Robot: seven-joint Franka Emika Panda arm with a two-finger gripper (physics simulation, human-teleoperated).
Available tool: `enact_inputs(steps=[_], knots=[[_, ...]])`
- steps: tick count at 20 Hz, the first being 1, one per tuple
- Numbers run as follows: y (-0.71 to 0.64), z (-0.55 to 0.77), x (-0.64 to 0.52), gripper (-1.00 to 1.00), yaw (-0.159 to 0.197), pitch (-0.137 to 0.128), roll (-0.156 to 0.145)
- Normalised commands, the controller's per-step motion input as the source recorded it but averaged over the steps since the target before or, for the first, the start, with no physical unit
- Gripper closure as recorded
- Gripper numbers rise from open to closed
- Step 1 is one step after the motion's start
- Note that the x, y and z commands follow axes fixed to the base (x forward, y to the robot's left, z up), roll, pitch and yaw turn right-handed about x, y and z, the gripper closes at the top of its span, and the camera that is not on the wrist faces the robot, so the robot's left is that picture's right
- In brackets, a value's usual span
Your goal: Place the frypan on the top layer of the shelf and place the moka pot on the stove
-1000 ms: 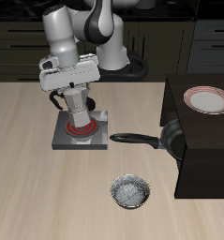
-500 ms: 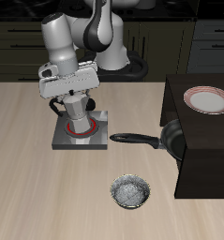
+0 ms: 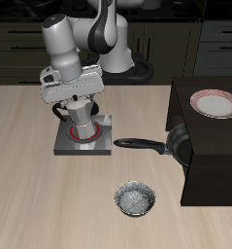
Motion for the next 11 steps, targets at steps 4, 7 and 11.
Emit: enact_inputs(steps=[4, 7, 11], knots=[[-0.02, 0.03, -0.02, -1.00, -0.020, 0.023, 0.016], [0.00, 0.07, -0.06, -1.00, -0.029, 0.035, 0.012], [-0.02, 0.05, -0.09, -1.00, -0.022, 0.023, 0.013]])
